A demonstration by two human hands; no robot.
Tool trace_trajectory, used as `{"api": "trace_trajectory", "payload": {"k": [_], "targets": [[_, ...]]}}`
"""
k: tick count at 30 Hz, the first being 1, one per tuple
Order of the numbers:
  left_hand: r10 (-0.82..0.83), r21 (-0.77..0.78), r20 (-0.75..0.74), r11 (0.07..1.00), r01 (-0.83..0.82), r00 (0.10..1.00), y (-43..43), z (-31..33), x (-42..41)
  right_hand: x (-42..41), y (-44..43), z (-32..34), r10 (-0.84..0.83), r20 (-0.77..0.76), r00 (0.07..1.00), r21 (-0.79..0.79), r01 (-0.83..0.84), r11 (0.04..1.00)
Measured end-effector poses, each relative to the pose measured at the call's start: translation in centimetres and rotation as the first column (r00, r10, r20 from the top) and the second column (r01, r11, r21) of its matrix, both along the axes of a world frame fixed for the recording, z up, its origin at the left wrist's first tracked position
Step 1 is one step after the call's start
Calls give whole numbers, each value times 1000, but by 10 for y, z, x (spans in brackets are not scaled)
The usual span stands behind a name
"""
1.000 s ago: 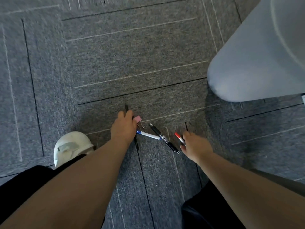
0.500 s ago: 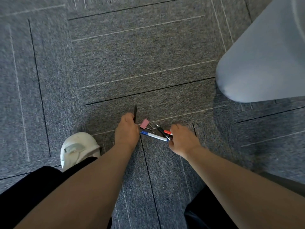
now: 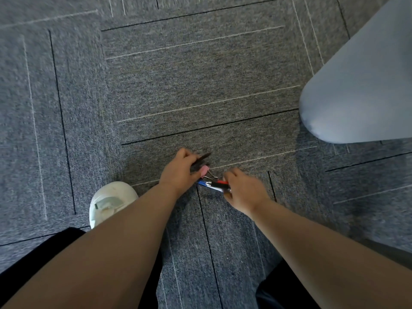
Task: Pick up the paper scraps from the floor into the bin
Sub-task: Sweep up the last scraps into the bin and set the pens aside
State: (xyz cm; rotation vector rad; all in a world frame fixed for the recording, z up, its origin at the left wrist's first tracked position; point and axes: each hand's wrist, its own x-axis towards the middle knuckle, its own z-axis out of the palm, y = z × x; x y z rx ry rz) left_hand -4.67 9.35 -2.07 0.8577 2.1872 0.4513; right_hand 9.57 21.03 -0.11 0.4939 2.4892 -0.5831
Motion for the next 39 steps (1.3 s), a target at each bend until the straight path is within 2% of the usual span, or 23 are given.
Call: {"api": "trace_trajectory", "payload": {"k": [7, 11, 17, 21, 24, 28, 33, 39], "targets": [[-107, -152, -126, 985, 87, 986, 4, -3, 3, 1, -9, -7, 29, 69, 997, 34, -32, 999], [-66, -171, -150, 985, 39, 987, 5, -1, 0, 3, 2, 0, -43, 104, 994, -6, 44, 999], [76, -237, -118, 966, -102, 990, 20, -3, 10, 23, 36, 12, -185, 85, 979, 36, 182, 983], [32, -293, -105, 954, -62, 994, 26, 6, 15, 31, 53, 21, -227, 88, 970, 39, 224, 974], [76, -227, -28, 971, -80, 997, 31, 26, 17, 32, 64, 44, -228, 68, 971, 56, 224, 973], [223, -1, 29, 975, -223, 974, 57, 89, 17, 30, 83, 100, -305, 31, 952, 54, 303, 951], [178, 159, -34, 973, -170, 984, 94, 209, 27, 43, 101, 192, -442, 17, 897, -32, 443, 896], [178, 340, 47, 922, -184, 983, 95, 355, 58, 79, 70, 327, -632, -290, 719, -235, 587, 775]]}}
